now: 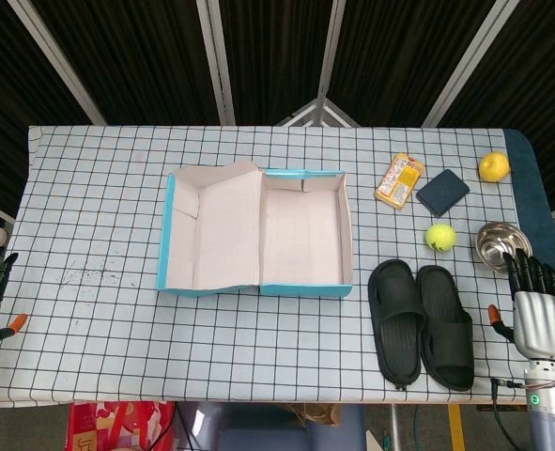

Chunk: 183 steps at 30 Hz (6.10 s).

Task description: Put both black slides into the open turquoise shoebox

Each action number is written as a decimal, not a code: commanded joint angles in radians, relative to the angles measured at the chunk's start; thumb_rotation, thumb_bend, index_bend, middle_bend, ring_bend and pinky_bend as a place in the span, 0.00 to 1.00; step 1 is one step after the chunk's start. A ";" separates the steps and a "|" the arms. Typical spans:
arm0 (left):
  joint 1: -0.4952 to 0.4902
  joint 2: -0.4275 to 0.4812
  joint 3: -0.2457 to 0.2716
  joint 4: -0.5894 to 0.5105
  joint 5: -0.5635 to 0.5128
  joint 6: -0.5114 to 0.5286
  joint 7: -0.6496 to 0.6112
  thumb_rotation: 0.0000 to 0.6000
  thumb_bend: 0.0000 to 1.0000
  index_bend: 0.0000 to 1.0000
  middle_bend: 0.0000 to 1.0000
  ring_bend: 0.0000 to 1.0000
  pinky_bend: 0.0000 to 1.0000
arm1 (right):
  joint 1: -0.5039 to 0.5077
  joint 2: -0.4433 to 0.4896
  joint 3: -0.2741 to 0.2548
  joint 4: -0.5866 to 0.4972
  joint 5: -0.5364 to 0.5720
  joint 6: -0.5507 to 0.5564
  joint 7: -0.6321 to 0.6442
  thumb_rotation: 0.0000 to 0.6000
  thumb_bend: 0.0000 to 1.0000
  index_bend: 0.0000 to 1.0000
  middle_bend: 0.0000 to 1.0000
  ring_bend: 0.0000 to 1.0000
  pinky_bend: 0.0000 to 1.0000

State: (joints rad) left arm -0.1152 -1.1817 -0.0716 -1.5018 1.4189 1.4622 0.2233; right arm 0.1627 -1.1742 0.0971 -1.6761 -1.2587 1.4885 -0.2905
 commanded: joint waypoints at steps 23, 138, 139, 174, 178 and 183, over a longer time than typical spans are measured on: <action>-0.003 0.013 0.001 -0.009 -0.004 -0.013 -0.034 1.00 0.28 0.08 0.00 0.00 0.09 | 0.027 0.084 0.018 -0.167 0.026 -0.149 0.086 1.00 0.34 0.00 0.03 0.07 0.09; -0.028 0.003 -0.006 0.007 -0.063 -0.067 -0.020 1.00 0.28 0.11 0.00 0.00 0.09 | 0.942 0.192 -0.181 -0.297 1.155 -0.625 -0.455 1.00 0.31 0.34 0.47 0.30 0.04; -0.027 0.004 -0.006 0.007 -0.062 -0.065 -0.022 1.00 0.28 0.11 0.00 0.00 0.09 | 0.941 0.216 -0.179 -0.310 1.151 -0.628 -0.445 1.00 0.31 0.34 0.47 0.30 0.04; -0.028 -0.001 -0.008 0.013 -0.073 -0.067 -0.007 1.00 0.28 0.11 0.00 0.00 0.09 | 0.819 0.348 0.297 -0.089 0.685 -1.083 0.270 1.00 0.31 0.40 0.47 0.30 0.01; -0.029 -0.006 -0.013 0.014 -0.088 -0.071 0.005 1.00 0.28 0.11 0.00 0.00 0.09 | 0.773 0.245 0.377 -0.001 0.581 -1.113 0.390 1.00 0.31 0.40 0.47 0.30 0.01; -0.028 -0.009 -0.018 0.014 -0.102 -0.070 0.019 1.00 0.28 0.11 0.00 0.00 0.09 | 0.718 0.103 0.461 0.112 0.403 -1.120 0.515 1.00 0.31 0.40 0.47 0.30 0.01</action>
State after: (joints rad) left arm -0.1433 -1.1896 -0.0889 -1.4876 1.3181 1.3924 0.2406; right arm 0.9224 -0.9838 0.5005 -1.6338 -0.7568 0.3840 0.1604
